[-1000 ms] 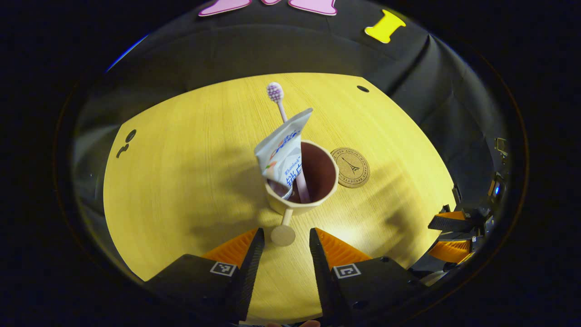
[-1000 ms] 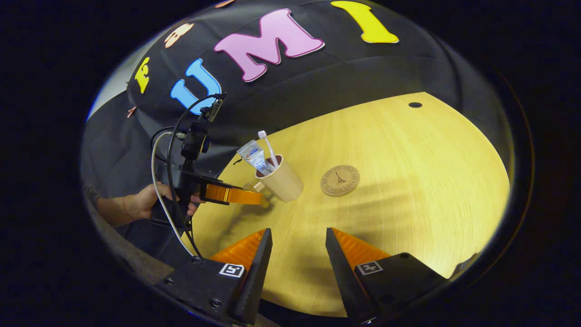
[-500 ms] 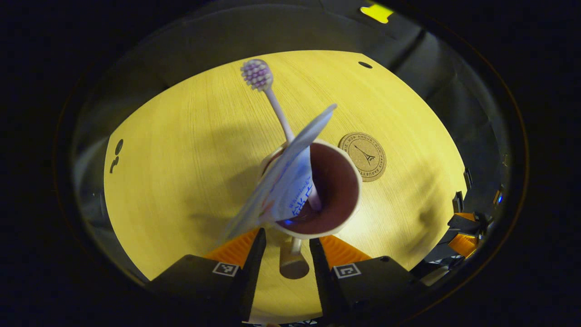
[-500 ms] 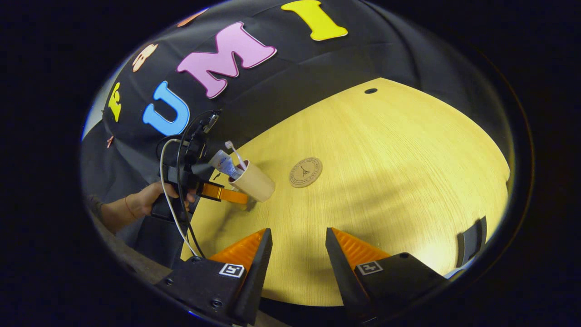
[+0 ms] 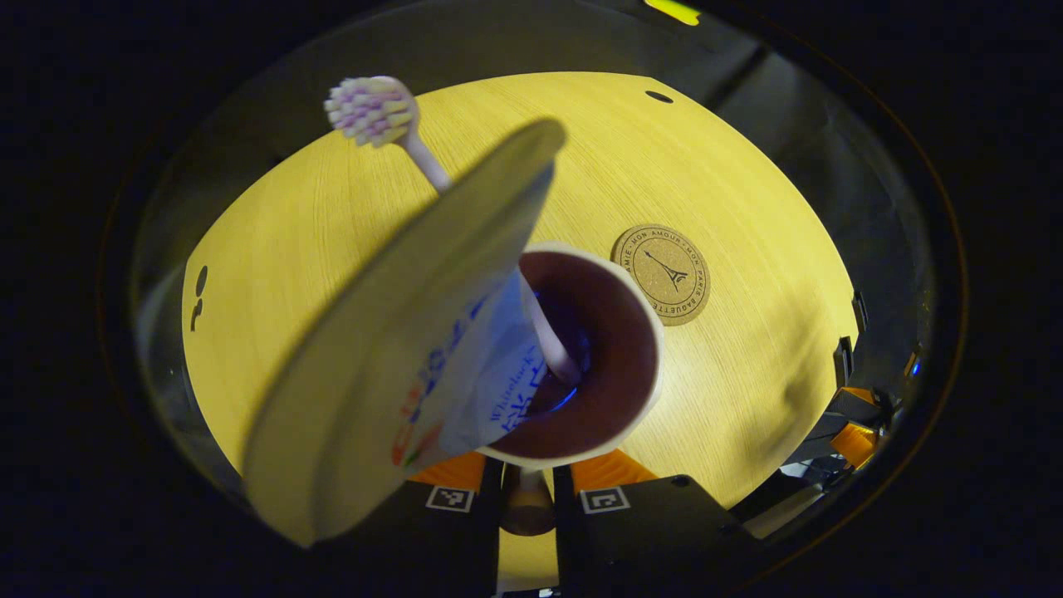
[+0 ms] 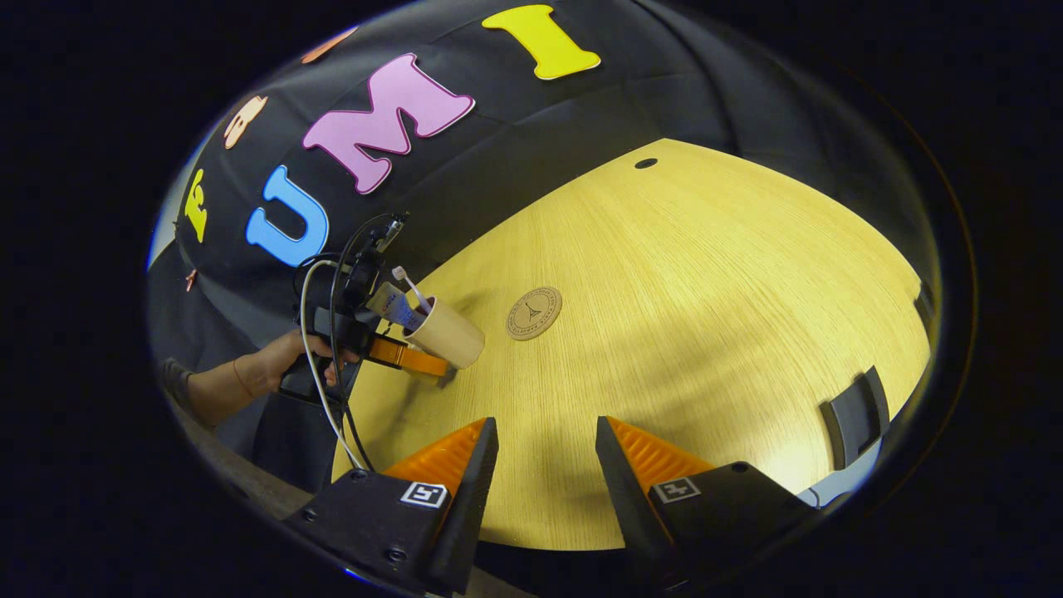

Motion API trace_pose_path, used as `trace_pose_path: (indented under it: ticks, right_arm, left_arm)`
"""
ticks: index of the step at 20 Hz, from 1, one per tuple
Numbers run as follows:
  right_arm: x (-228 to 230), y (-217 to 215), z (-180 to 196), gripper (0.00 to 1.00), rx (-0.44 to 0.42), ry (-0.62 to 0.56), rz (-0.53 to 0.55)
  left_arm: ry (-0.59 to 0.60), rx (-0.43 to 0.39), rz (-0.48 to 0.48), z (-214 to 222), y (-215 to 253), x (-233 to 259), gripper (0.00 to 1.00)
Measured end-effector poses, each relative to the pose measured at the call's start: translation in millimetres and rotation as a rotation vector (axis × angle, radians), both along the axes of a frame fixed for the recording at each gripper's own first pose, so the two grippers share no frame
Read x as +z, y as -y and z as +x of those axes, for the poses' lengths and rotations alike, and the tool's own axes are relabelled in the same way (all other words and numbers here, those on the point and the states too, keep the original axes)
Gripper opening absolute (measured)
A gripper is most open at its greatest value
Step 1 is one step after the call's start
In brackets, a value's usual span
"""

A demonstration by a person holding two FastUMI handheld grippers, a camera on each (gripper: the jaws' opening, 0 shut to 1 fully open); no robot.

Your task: Put the toothbrush and toothpaste on the desktop into the cup, then pick up the cup and place it on the coaster on the desktop.

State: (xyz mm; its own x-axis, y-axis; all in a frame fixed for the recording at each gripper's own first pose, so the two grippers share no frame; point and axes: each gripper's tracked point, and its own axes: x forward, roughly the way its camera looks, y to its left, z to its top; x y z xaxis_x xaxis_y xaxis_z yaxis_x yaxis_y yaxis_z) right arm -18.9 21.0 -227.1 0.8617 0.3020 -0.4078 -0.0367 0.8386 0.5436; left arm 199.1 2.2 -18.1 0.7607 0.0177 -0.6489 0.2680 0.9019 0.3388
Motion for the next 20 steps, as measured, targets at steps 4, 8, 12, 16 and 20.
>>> trace_pose_path:
  ticks: [4,8,12,16,20]
  right_arm:
    - [-0.1,1.8,-3.4,0.74,0.001,0.000,0.004]
    - [-0.5,7.2,-3.2,0.74,0.001,0.001,0.004]
    - [2.9,13.3,-4.2,0.74,-0.002,0.010,0.007]
    - [2.9,20.1,-9.0,0.74,-0.004,0.011,0.014]
    - [3.1,32.9,-14.6,0.74,-0.012,0.010,0.042]
  left_arm:
    - [0.012,-0.003,0.000,0.3,0.0,-0.4,0.30]
    - [0.043,0.009,0.004,-3.5,-3.6,4.2,0.29]
    - [0.061,-0.009,0.010,-11.8,6.4,12.9,0.29]
    - [0.064,-0.042,0.021,-15.7,31.5,17.7,0.29]
    - [0.061,-0.079,0.034,-11.2,67.2,21.4,0.29]
